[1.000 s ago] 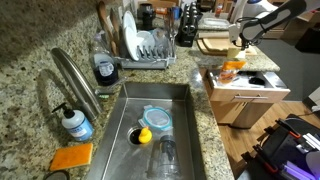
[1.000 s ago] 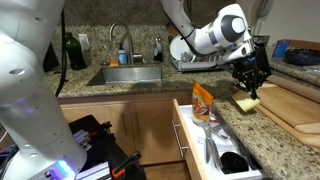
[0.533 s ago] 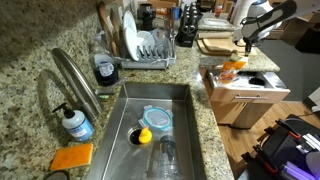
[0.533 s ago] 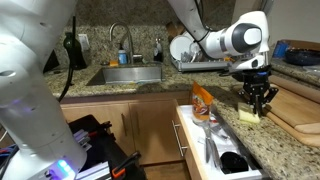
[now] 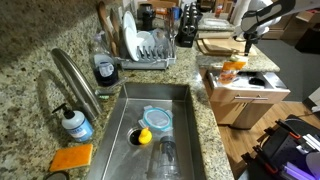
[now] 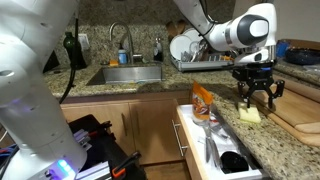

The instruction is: Put the orange packet in the open drawer, remove the yellow sponge from the open drawer and use it to wipe the counter

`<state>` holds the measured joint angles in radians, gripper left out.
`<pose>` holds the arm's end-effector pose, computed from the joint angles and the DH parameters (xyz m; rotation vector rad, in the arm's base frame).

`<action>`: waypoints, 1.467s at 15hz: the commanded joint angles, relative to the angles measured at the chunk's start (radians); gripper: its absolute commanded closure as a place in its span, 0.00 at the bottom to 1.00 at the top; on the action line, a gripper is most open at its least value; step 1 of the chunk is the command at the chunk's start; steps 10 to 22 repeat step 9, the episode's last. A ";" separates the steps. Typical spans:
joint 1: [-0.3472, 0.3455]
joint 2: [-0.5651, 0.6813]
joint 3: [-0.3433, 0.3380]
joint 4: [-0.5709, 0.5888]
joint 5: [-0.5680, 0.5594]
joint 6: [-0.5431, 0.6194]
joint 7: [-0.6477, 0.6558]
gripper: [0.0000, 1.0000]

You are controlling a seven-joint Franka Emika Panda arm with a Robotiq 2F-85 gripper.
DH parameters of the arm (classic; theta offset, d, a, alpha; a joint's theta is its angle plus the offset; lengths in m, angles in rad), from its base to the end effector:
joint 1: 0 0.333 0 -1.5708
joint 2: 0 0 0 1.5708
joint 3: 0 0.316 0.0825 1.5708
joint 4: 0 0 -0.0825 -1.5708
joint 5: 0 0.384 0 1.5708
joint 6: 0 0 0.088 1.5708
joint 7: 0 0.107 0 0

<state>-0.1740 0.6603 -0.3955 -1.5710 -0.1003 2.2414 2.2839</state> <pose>0.6138 -0.3461 0.2847 0.6313 -2.8787 0.4078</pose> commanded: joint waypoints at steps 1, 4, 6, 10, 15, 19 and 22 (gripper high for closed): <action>0.034 -0.215 -0.006 -0.194 -0.039 0.038 -0.008 0.01; 0.051 -0.349 -0.003 -0.307 -0.110 0.183 -0.015 0.00; 0.029 -0.269 0.010 -0.198 -0.104 0.130 0.001 0.00; 0.041 -0.376 0.018 -0.295 -0.133 0.175 0.000 0.00; 0.041 -0.376 0.018 -0.295 -0.133 0.175 0.000 0.00; 0.041 -0.376 0.018 -0.295 -0.133 0.175 0.000 0.00; 0.041 -0.376 0.018 -0.295 -0.133 0.175 0.000 0.00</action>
